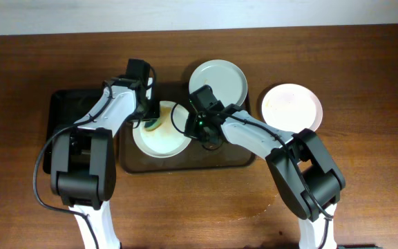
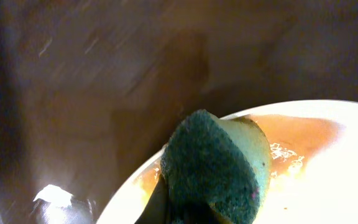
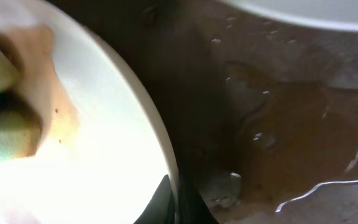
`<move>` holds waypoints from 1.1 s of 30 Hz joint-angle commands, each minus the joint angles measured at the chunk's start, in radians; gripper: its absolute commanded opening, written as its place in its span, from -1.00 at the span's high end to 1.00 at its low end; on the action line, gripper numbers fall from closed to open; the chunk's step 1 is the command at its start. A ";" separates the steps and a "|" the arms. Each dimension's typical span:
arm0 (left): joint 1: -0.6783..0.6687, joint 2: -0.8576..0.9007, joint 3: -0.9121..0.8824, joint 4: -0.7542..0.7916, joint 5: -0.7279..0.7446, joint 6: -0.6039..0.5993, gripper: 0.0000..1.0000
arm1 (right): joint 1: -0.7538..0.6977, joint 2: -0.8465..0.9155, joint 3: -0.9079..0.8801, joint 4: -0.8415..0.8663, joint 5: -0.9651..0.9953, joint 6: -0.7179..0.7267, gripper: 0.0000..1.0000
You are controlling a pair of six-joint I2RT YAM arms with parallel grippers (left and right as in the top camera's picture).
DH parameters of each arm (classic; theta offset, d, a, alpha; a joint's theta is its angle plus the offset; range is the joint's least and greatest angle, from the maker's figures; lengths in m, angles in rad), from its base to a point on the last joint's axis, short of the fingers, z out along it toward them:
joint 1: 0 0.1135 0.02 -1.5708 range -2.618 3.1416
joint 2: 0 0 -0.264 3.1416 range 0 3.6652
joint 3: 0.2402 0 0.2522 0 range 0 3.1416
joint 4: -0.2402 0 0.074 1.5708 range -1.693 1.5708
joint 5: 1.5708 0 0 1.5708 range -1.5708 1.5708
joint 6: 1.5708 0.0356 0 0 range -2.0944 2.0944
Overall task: Clean dirty plates on tray and stack at the side
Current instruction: 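Scrub the lower white plate with the sponge in the left gripper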
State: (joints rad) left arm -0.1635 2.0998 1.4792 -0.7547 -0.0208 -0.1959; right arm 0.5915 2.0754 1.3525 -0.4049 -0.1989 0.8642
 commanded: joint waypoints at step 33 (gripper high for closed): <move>0.039 0.028 -0.014 -0.037 0.485 0.023 0.99 | -0.005 0.015 0.005 -0.009 0.014 -0.011 0.92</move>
State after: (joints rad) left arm -0.1417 2.1044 1.4704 -0.8551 0.3546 -0.0982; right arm 0.5922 2.0789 1.3575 -0.4103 -0.2039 0.8600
